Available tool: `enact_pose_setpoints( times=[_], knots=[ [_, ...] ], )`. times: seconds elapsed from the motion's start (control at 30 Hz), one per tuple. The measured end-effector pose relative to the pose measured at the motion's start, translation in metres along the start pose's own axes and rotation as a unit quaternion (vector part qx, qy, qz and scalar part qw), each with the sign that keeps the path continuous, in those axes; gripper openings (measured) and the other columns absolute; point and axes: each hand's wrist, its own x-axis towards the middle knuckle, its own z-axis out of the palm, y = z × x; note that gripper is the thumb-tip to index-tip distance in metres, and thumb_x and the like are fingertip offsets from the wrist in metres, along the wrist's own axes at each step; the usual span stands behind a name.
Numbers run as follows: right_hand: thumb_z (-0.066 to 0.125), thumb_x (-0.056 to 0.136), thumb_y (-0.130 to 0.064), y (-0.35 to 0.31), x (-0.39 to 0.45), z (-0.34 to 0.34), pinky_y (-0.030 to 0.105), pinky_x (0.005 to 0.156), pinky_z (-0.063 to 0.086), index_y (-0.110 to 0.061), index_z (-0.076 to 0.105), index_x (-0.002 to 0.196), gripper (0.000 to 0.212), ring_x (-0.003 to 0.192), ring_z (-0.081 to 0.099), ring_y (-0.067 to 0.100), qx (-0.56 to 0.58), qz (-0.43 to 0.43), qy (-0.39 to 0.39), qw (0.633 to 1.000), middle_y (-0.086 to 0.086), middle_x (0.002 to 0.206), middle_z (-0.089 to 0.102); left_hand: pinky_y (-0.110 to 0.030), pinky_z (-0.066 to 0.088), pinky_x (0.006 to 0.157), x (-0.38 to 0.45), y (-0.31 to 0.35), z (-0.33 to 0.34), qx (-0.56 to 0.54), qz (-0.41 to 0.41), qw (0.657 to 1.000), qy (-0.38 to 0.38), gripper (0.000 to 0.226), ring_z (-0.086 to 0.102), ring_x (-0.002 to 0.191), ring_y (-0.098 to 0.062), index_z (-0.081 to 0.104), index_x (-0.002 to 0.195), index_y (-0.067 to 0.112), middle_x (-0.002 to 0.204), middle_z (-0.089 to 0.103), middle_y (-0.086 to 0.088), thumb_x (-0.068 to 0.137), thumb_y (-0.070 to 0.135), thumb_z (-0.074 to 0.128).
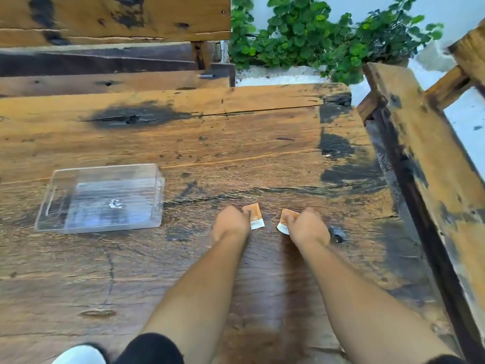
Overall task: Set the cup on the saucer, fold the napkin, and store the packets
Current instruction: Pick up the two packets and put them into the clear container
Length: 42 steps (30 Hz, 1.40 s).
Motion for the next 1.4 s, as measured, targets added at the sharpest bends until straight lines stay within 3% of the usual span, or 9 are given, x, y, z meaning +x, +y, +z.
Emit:
enact_pose_setpoints(
  times=[0.13,0.23,0.4,0.6,0.73,0.9,1.13,1.23,1.4],
  knots=[
    [0.059,0.086,-0.042,-0.006,0.005,0.011,0.040,0.089,0.045,-0.006,0.048,0.117,0.049,0.113,0.054,0.037,0.046,0.009,-0.017,0.999,0.019,0.123,0.056,-0.033,0.044,0.076,0.005,0.014,0.012,0.016,-0.019,0.999,-0.034,0.031,0.061,0.107,-0.031,0.060,0.111,0.006,0.117,0.066,-0.014,0.088,0.026,0.058],
    [0.065,0.084,-0.038,-0.003,0.008,0.010,0.036,0.080,0.045,-0.009,0.052,0.104,0.038,0.103,0.059,0.035,0.096,0.027,-0.019,0.995,0.015,0.111,0.063,-0.032,0.044,0.070,0.009,0.013,0.018,0.006,-0.017,0.998,-0.057,0.015,0.063,0.097,-0.031,0.064,0.098,0.007,0.110,0.068,-0.015,0.087,0.010,0.054],
    [0.069,0.081,-0.031,0.008,0.011,0.006,0.032,0.064,0.040,-0.018,0.042,0.077,0.030,0.078,0.057,0.029,0.212,0.059,-0.014,0.975,0.006,0.082,0.060,-0.032,0.043,0.068,0.016,0.009,0.021,-0.011,0.020,0.998,-0.059,0.017,0.060,0.091,-0.030,0.061,0.097,0.011,0.107,0.064,-0.013,0.086,0.005,0.049],
    [0.074,0.078,-0.030,0.009,0.004,0.006,0.033,0.067,0.041,-0.015,0.050,0.084,0.029,0.074,0.053,0.025,0.308,0.071,-0.008,0.949,0.003,0.079,0.057,-0.034,0.044,0.068,0.018,-0.005,0.022,-0.027,0.068,0.996,-0.045,0.015,0.060,0.089,-0.031,0.049,0.099,0.013,0.097,0.066,-0.012,0.086,0.006,0.048],
    [0.073,0.080,-0.026,-0.003,-0.011,0.002,0.031,0.060,0.039,-0.013,0.059,0.083,0.019,0.068,0.053,0.020,0.378,0.049,-0.019,0.924,0.003,0.076,0.061,-0.032,0.047,0.074,0.020,-0.015,0.006,-0.117,0.066,0.987,-0.083,0.015,0.062,0.092,-0.032,0.054,0.100,0.010,0.097,0.067,-0.013,0.085,0.008,0.053],
    [0.063,0.088,-0.018,-0.054,-0.045,-0.013,0.039,0.070,0.046,-0.013,0.064,0.083,0.007,0.073,0.058,0.024,0.456,0.017,-0.101,0.884,0.010,0.081,0.066,-0.028,0.036,0.057,0.012,-0.055,-0.053,-0.334,0.047,0.930,-0.148,0.021,0.050,0.068,-0.019,0.058,0.070,0.018,0.074,0.061,-0.005,0.089,0.009,0.056],
    [0.057,0.091,-0.005,-0.203,-0.111,-0.006,0.020,0.048,0.047,-0.012,0.065,0.092,0.010,0.064,0.059,0.015,0.463,-0.105,-0.220,0.852,0.007,0.081,0.068,-0.030,0.036,0.063,0.039,-0.164,-0.196,-0.390,0.044,0.920,-0.004,0.022,0.046,0.064,-0.016,0.058,0.069,0.018,0.067,0.055,-0.001,0.091,0.023,0.058],
    [0.058,0.090,-0.001,-0.262,-0.135,0.012,0.025,0.053,0.045,-0.007,0.059,0.109,0.019,0.068,0.059,0.018,0.442,-0.139,-0.241,0.853,0.012,0.091,0.067,-0.028,0.035,0.062,0.063,-0.206,-0.242,-0.389,0.030,0.919,0.054,0.022,0.044,0.057,-0.012,0.062,0.069,0.017,0.061,0.054,0.003,0.090,0.020,0.060],
    [0.062,0.088,-0.006,-0.315,-0.148,0.045,0.030,0.060,0.051,-0.009,0.060,0.109,0.021,0.071,0.059,0.018,0.334,-0.201,-0.219,0.894,0.014,0.099,0.068,-0.027,0.038,0.059,0.103,-0.238,-0.270,-0.351,0.017,0.934,0.068,0.020,0.047,0.056,-0.012,0.061,0.070,0.018,0.062,0.058,0.004,0.090,0.022,0.062]
  ],
)
